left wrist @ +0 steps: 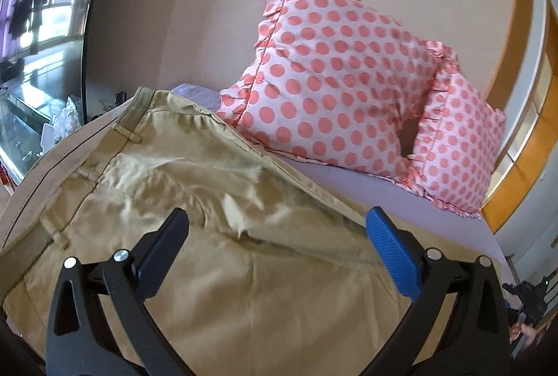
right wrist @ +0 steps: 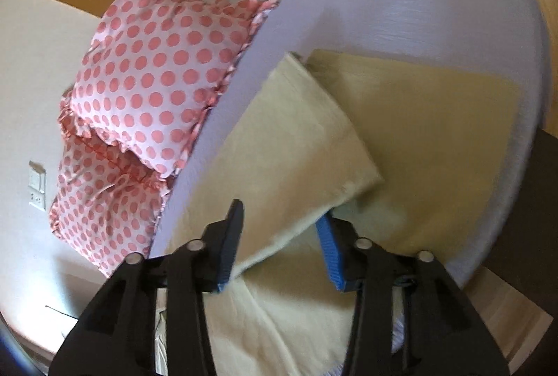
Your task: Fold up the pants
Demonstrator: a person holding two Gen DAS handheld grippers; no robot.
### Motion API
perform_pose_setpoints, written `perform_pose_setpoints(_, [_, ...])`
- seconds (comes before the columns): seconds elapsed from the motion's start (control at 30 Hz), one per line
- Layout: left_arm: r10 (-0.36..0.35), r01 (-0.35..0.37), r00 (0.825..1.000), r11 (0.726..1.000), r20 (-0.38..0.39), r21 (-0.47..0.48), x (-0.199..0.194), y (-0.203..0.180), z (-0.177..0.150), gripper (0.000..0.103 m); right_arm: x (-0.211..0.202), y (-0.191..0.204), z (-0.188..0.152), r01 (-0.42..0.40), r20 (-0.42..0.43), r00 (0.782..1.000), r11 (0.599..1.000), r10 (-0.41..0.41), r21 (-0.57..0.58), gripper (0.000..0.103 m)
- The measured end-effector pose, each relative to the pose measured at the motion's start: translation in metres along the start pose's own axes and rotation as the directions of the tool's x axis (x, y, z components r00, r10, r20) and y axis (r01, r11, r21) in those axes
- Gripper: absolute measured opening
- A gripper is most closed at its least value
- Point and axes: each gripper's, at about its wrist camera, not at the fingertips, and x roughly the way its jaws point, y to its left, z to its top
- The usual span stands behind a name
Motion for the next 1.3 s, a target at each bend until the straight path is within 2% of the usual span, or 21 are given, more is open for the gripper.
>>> perform_pose_setpoints(0.03, [0.002,-0.002,1.000,1.000,-0.007,-0.007,0.008,0.001,0.006,0.101,0.008,0.000,0.003,-0.026,-0.010,1.000,1.000,0.026,-0.007,0.002])
perform_pose_setpoints(0.17, [0.020,-0.027,0.997,0.995,-0.074,-0.091,0.059,0.012,0.040,0.100,0.001,-0.006,0.011,-0.136,0.065,0.989,0.990,0.134,0.026,0.002])
perform_pose_setpoints(0.23, [0.019,-0.038,0.992,0.988,-0.125,-0.152,0.088,0.020,0.051,0.100,-0.002,-0.005,0.015,-0.151,0.085,0.985,0.989,0.149,0.012,0.002])
perform_pose_setpoints(0.27, [0.040,-0.073,0.984,0.980,-0.172,-0.186,0.111,0.027,0.057,0.100,-0.001,-0.004,0.016,-0.152,0.085,0.985,0.988,0.151,0.007,0.002])
perform_pose_setpoints(0.37, [0.079,-0.141,0.962,0.964,-0.262,-0.227,0.155,0.043,0.065,0.085,0.001,-0.004,0.020,-0.170,0.084,0.982,0.985,0.169,0.010,0.002])
perform_pose_setpoints(0.4, [0.089,-0.156,0.957,0.960,-0.275,-0.234,0.164,0.049,0.066,0.069,0.002,-0.005,0.021,-0.173,0.086,0.981,0.985,0.172,0.011,0.002])
perform_pose_setpoints(0.43, [0.095,-0.168,0.954,0.955,-0.286,-0.244,0.173,0.055,0.067,0.042,0.004,-0.005,0.022,-0.177,0.088,0.981,0.984,0.175,0.013,0.002])
perform_pose_setpoints(0.5, [0.051,-0.148,0.953,0.940,-0.299,-0.309,0.180,0.071,0.064,0.010,0.006,-0.007,0.026,-0.193,0.088,0.978,0.981,0.190,0.023,0.002])
perform_pose_setpoints(0.57, [0.017,-0.113,0.964,0.931,-0.267,-0.348,0.160,0.076,0.056,0.009,0.004,-0.006,0.031,-0.213,0.098,0.973,0.977,0.210,0.023,0.002])
perform_pose_setpoints(0.63, [0.013,-0.077,0.978,0.951,-0.209,-0.301,0.123,0.069,0.049,0.008,-0.009,-0.004,0.034,-0.231,0.130,0.965,0.973,0.229,0.006,0.002])
perform_pose_setpoints(0.7, [0.000,-0.036,0.990,0.967,-0.141,-0.253,0.063,0.062,0.032,0.008,-0.027,-0.005,0.036,-0.238,0.170,0.957,0.971,0.235,-0.004,0.002])
perform_pose_setpoints(0.8, [-0.003,-0.015,0.997,0.976,-0.083,-0.219,-0.021,0.059,-0.012,0.010,-0.053,-0.018,0.032,-0.213,0.222,0.952,0.977,0.209,-0.009,0.002])
perform_pose_setpoints(0.87, [0.017,-0.035,0.996,0.975,-0.083,-0.218,-0.057,0.063,-0.052,0.010,-0.059,-0.025,0.028,-0.183,0.227,0.957,0.983,0.181,-0.011,0.002])
perform_pose_setpoints(0.97, [0.046,-0.073,0.991,0.972,-0.124,-0.223,-0.081,0.070,-0.110,0.010,-0.057,-0.044,0.023,-0.130,0.216,0.969,0.991,0.121,0.024,0.002])
perform_pose_setpoints(1.03, [0.049,-0.082,0.988,0.969,-0.144,-0.233,-0.085,0.073,-0.125,0.010,-0.054,-0.056,0.021,-0.112,0.207,0.973,0.992,0.098,0.055,0.002])
perform_pose_setpoints(1.1, [0.039,-0.069,0.991,0.968,-0.125,-0.241,-0.089,0.076,-0.138,0.010,-0.054,-0.063,0.020,-0.103,0.209,0.974,0.993,0.088,0.064,0.002])
perform_pose_setpoints(1.3, [0.021,-0.046,0.995,0.967,-0.102,-0.252,-0.092,0.075,-0.142,0.011,-0.053,-0.076,0.018,-0.088,0.199,0.978,0.992,0.069,0.088,0.002])
